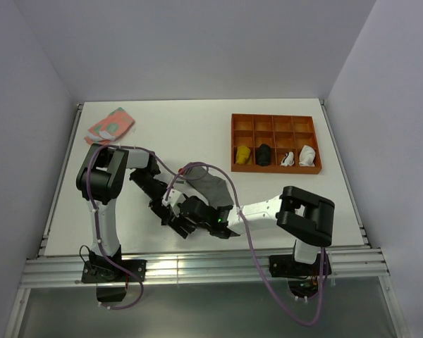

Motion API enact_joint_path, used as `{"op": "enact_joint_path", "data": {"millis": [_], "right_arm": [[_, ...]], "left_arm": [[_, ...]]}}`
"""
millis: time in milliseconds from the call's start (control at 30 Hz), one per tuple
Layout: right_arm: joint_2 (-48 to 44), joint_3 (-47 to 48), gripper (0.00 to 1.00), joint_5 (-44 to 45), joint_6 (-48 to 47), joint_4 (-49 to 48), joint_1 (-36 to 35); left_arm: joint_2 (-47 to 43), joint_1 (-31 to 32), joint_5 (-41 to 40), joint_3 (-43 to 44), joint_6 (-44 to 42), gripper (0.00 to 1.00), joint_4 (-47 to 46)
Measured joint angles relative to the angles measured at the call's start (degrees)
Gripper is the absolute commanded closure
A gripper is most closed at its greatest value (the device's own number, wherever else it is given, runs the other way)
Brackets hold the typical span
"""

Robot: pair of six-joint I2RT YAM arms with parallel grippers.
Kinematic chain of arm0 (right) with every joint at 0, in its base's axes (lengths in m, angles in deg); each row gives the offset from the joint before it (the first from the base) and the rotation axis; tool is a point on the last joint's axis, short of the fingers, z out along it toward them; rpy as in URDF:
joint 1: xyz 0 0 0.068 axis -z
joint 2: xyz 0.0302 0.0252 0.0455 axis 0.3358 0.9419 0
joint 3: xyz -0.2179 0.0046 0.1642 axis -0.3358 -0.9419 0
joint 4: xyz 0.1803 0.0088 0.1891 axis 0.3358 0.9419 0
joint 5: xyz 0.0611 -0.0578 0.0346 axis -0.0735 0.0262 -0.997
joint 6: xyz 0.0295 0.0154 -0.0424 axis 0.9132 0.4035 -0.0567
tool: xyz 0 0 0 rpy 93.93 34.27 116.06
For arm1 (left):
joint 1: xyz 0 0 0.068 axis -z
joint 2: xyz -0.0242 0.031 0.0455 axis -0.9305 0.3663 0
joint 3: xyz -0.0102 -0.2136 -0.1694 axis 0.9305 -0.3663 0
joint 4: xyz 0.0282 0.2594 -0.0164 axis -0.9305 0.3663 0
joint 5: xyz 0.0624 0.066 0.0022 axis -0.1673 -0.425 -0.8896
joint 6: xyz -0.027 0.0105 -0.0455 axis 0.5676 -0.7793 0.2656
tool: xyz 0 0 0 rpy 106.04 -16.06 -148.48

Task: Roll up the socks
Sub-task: Roll the sock at the center of the board.

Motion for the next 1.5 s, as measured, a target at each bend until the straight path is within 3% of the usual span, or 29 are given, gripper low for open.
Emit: {"op": "enact_joint_path", "data": {"millis": [333, 533, 733, 767, 933, 1067, 1500], "right_arm": [[1.77, 0.0, 0.41, 1.4, 0.0, -0.26, 0.0], [1.9, 0.0, 0.54, 1.62, 0.26, -0.44, 0.02], [2.08, 0.0, 0.72, 1.55, 2.14, -0.55, 0.15], [2.08, 0.0, 0.74, 1.4, 2.62, -0.63, 0.39], [2.08, -0.04, 0.81, 0.11, 5.11, -0.72, 1.68], [2.08, -0.04, 0.84, -0.81, 7.04, -0.7, 2.34], [2.16, 1.4, 0.85, -3.58, 12.59, 3.15, 4.2]], "left_arm": [[0.02, 0.0, -0.02, 0.15, 0.37, 1.0, -0.11], [0.02, 0.0, -0.02, 0.15, 1.88, 0.99, -0.83], [-0.28, 0.0, -0.02, -0.07, 4.28, 0.86, -2.1], [-0.68, 0.0, -0.04, -0.31, 4.74, 0.8, -2.56], [-4.28, -0.02, -0.07, -1.4, 7.34, 0.7, -6.58], [-8.11, -0.48, 0.0, -1.68, 10.43, 0.65, -10.73], [-21.86, -7.76, -2.36, -7.72, 22.34, 0.61, -28.59]]}}
